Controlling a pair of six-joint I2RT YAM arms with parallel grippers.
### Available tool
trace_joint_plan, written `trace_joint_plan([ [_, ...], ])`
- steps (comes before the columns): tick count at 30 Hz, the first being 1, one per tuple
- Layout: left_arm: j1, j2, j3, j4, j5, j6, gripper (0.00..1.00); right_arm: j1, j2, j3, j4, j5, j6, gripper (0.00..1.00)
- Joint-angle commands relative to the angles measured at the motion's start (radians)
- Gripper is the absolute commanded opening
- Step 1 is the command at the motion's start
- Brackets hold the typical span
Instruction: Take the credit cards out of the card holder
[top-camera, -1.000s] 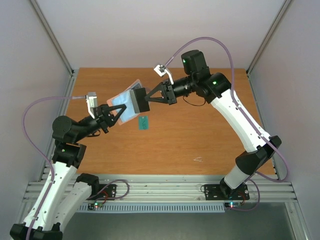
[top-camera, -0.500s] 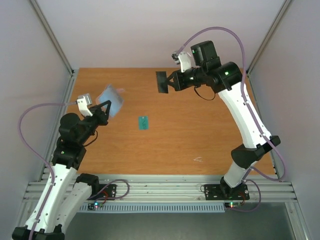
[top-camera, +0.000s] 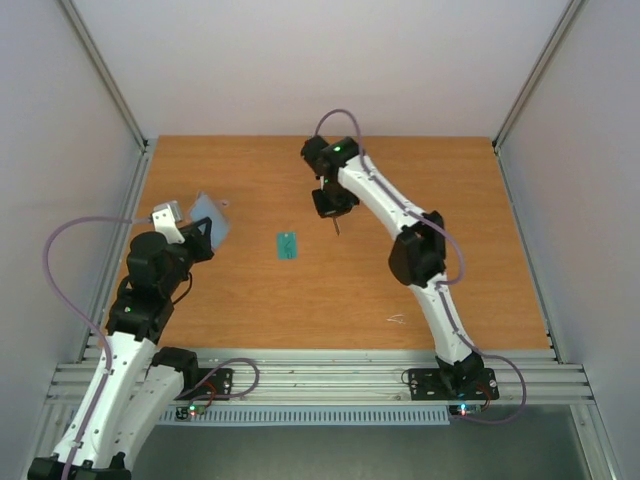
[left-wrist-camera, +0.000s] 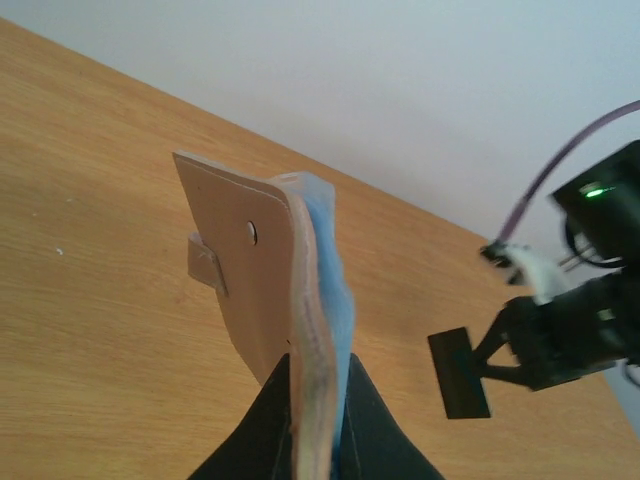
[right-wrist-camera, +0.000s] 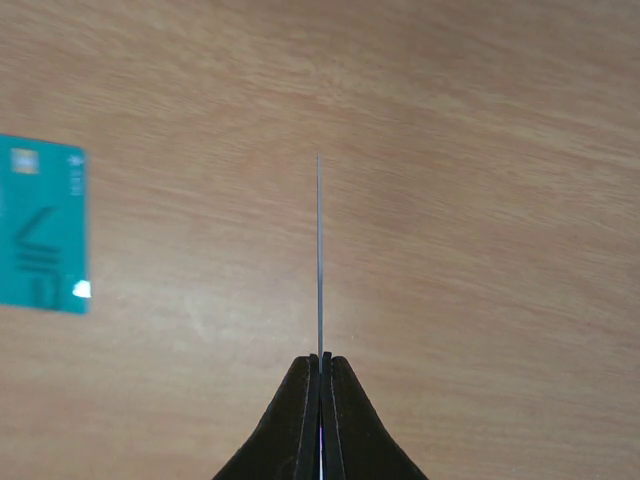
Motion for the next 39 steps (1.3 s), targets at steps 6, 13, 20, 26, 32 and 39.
trace_joint_plan([
  [6, 0.01, -0.024, -0.016, 0.041, -0.034, 0.015, 0.0, 0.065, 0.166, 0.143, -0.177, 0.158, 0.228, 0.01],
  [13, 0.011, -0.026, -0.03, 0.056, -0.028, 0.004, 0.0, 0.065, 0.221, 0.148, -0.187, 0.066, 0.419, 0.01],
  [20, 0.01, -0.039, -0.039, 0.059, -0.029, -0.008, 0.0, 0.07, 0.298, 0.222, -0.203, 0.176, 0.468, 0.01],
  [26, 0.01, -0.039, -0.046, 0.059, -0.034, -0.016, 0.0, 0.079, 0.316, 0.23, -0.196, 0.173, 0.457, 0.01],
  [32, 0.01, -0.042, -0.051, 0.063, -0.031, -0.027, 0.0, 0.095, 0.347, 0.229, -0.184, 0.11, 0.477, 0.01],
  [39, 0.01, -0.044, -0.052, 0.067, -0.026, -0.028, 0.0, 0.092, 0.361, 0.231, -0.128, 0.049, 0.486, 0.01],
])
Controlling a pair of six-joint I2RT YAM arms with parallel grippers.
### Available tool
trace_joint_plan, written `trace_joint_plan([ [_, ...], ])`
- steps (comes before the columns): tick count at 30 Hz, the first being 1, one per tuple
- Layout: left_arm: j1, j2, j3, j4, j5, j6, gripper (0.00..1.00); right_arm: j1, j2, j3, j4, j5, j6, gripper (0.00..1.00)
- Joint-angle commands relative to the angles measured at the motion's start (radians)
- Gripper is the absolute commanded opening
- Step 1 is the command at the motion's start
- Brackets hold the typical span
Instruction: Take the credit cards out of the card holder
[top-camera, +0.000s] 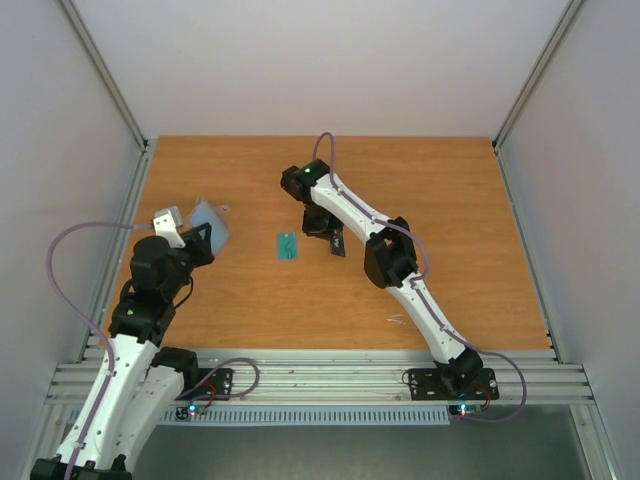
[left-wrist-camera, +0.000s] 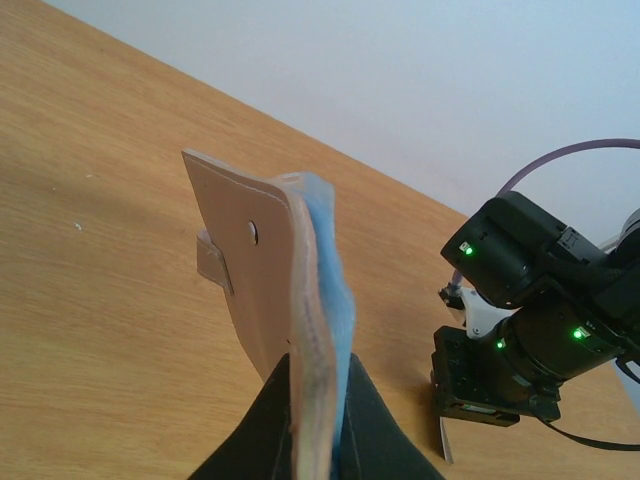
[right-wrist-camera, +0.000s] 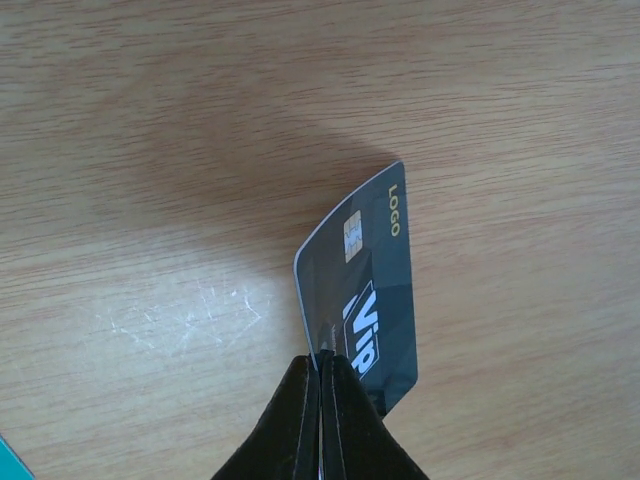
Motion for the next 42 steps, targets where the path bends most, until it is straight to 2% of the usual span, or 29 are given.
trace_joint_plan([
  [1, 0.005, -0.021, -0.002, 0.07, -0.007, -0.008, 0.0, 0.004, 0.046, 0.019, 0.055, -0.063, 0.031, 0.01],
  [4, 0.005, -0.023, -0.001, 0.068, -0.011, -0.004, 0.0, 0.005, 0.059, 0.019, 0.061, -0.065, 0.018, 0.02],
  [15, 0.005, -0.018, 0.0, 0.073, -0.004, -0.004, 0.0, 0.005, 0.047, 0.021, 0.094, -0.098, -0.065, 0.24],
  [19, 0.005, -0.017, 0.001, 0.093, 0.045, 0.009, 0.0, 0.006, -0.039, 0.022, 0.144, -0.137, -0.157, 0.29],
  [21, 0.005, -0.015, 0.005, 0.128, 0.108, 0.023, 0.0, 0.005, -0.116, 0.019, 0.188, -0.154, -0.241, 0.31],
  [23, 0.005, -0.014, 0.011, 0.19, 0.207, 0.058, 0.0, 0.005, -0.222, 0.0, 0.259, -0.155, -0.352, 0.38],
  [26, 0.005, -0.013, 0.02, 0.352, 0.398, 0.102, 0.0, -0.003, -0.461, -0.13, 0.418, -0.294, -0.519, 0.55],
  [28, 0.005, -0.01, 0.027, 0.477, 0.538, 0.101, 0.0, -0.03, -0.621, -0.276, 0.552, -0.483, -0.593, 0.69],
  [32, 0.006, 0.016, 0.076, 0.606, 0.807, 0.05, 0.0, -0.126, -0.853, -0.49, 0.696, -0.786, -0.595, 0.81],
  [35, 0.005, 0.023, 0.121, 0.62, 0.91, 0.037, 0.0, -0.186, -0.982, -0.646, 0.855, -1.078, -0.568, 0.89],
  [37, 0.005, 0.029, 0.146, 0.635, 0.947, 0.038, 0.0, -0.188, -1.033, -0.698, 0.934, -1.221, -0.578, 0.98],
  [38, 0.005, 0.032, 0.162, 0.642, 0.955, 0.035, 0.0, -0.186, -1.05, -0.716, 0.964, -1.277, -0.571, 0.98],
  [42, 0.005, 0.05, 0.224, 0.646, 0.99, 0.054, 0.0, -0.162, -1.089, -0.725, 0.99, -1.309, -0.595, 0.98],
])
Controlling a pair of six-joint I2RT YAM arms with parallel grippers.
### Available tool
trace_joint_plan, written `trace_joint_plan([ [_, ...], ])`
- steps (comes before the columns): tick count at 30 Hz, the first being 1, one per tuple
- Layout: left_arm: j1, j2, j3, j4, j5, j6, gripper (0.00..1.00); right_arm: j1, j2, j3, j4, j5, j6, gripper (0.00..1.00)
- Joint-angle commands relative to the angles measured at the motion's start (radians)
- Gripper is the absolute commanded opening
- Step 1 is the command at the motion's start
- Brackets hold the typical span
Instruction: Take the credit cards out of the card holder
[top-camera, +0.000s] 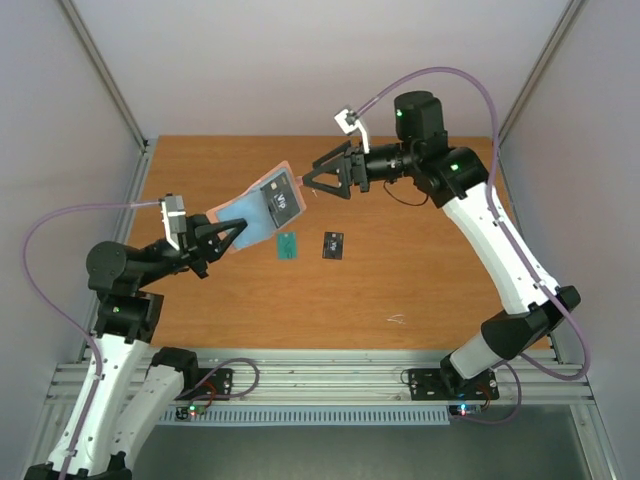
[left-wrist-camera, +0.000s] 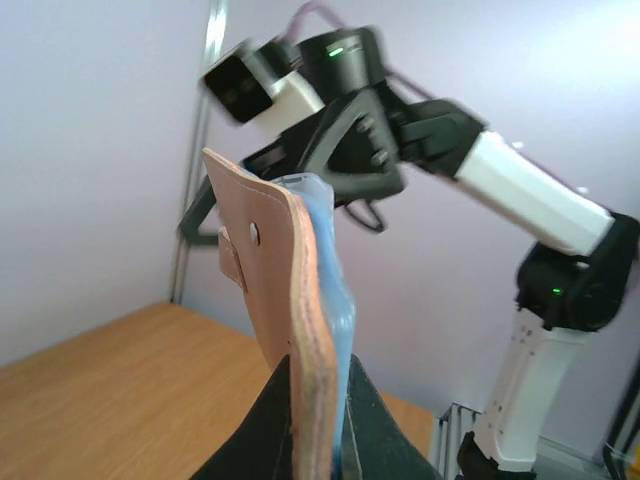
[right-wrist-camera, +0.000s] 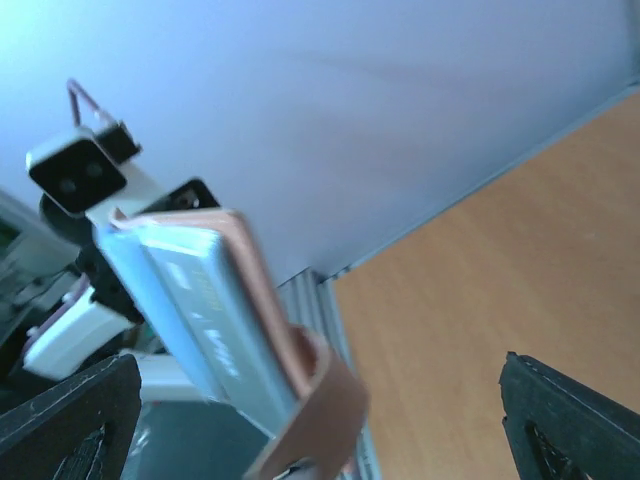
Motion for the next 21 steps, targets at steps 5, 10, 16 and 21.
trace_joint_plan([
  [5, 0.004, 0.034, 0.111, 0.105, 0.138, 0.032, 0.0, 0.06, 0.015, 0.01, 0.063, -0.172, -0.086, 0.99],
  [10, 0.0, 0.04, 0.122, 0.1, 0.122, 0.021, 0.0, 0.083, 0.066, 0.074, -0.009, -0.245, -0.109, 0.91],
  [16, 0.0, 0.029, 0.118, 0.09, 0.097, 0.011, 0.0, 0.1, 0.08, 0.087, -0.048, -0.277, -0.109, 0.6],
  [21, 0.0, 0.021, 0.095, 0.093, 0.045, 0.003, 0.0, 0.118, 0.09, 0.11, -0.073, -0.289, -0.106, 0.04],
])
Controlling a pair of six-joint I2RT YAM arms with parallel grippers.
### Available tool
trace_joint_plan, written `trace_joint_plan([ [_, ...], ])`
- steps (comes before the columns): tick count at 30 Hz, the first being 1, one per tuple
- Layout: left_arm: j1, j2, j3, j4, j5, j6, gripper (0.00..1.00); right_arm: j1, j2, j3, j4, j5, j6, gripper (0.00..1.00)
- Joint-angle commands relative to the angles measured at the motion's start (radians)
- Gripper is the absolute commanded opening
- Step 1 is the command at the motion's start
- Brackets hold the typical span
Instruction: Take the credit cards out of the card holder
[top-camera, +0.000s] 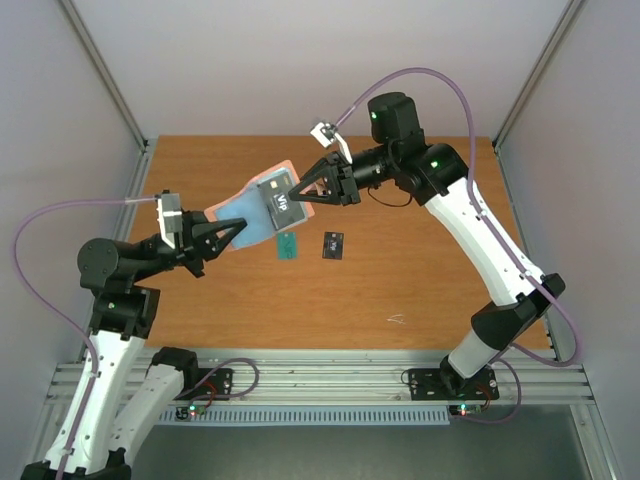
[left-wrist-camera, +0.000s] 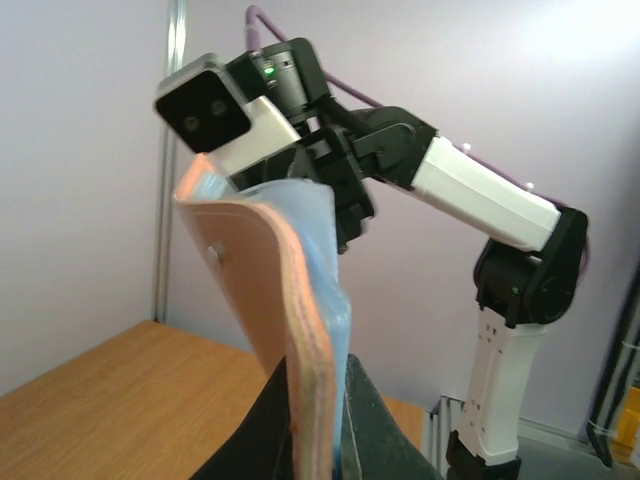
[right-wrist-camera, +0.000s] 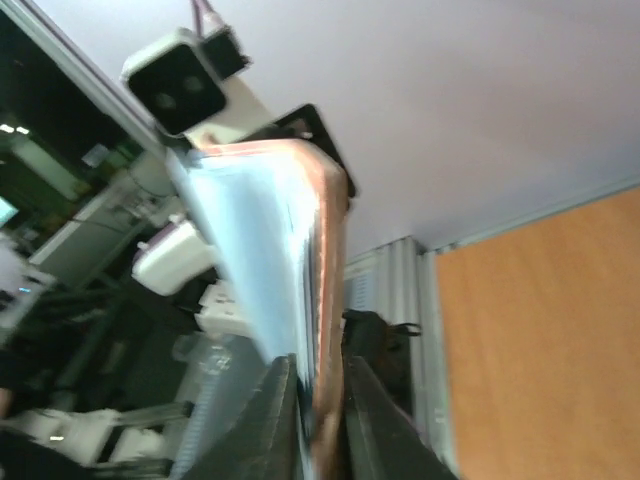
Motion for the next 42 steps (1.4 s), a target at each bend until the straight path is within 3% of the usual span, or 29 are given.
trace_joint_plan([
  [1, 0.001, -0.022, -0.008, 0.048, -0.088, -0.008, 0.0, 0.016, 0.007, 0.05, -0.038, -0.031, -0.002, 0.02],
  [2, 0.001, -0.026, -0.02, 0.036, -0.136, -0.009, 0.03, 0.017, 0.005, 0.048, -0.041, -0.014, -0.003, 0.01],
  [6, 0.005, -0.047, -0.07, -0.096, -0.411, 0.0, 0.39, 0.001, -0.003, 0.049, -0.049, 0.126, 0.018, 0.01],
  [8, 0.007, -0.05, -0.086, -0.2, -0.616, 0.015, 0.44, -0.008, -0.004, 0.052, -0.061, 0.241, 0.04, 0.01],
  [12, 0.011, -0.043, -0.106, -0.432, -1.009, 0.045, 0.44, -0.009, 0.013, 0.083, -0.144, 0.593, 0.101, 0.01],
  [16, 0.011, -0.059, -0.133, -0.43, -0.937, 0.171, 0.43, 0.03, 0.04, 0.119, -0.231, 0.951, 0.177, 0.01],
  [20, 0.01, -0.056, -0.144, -0.296, -0.688, 0.137, 0.34, 0.112, 0.055, 0.128, -0.244, 1.15, 0.196, 0.01],
  [24, 0.002, -0.013, -0.16, -0.042, -0.422, -0.01, 0.32, 0.15, 0.079, 0.14, -0.204, 1.099, 0.189, 0.01],
  [27, -0.029, 0.016, -0.154, -0.024, -0.371, -0.085, 0.35, 0.176, 0.1, 0.148, -0.169, 1.015, 0.159, 0.01],
  [34, -0.074, 0.046, -0.169, -0.038, -0.42, -0.183, 0.37, 0.188, 0.119, 0.131, -0.097, 0.769, 0.128, 0.01],
  [42, -0.073, 0.036, -0.188, -0.098, -0.514, -0.256, 0.37, 0.191, 0.063, 0.054, 0.017, 0.61, 0.111, 0.01],
])
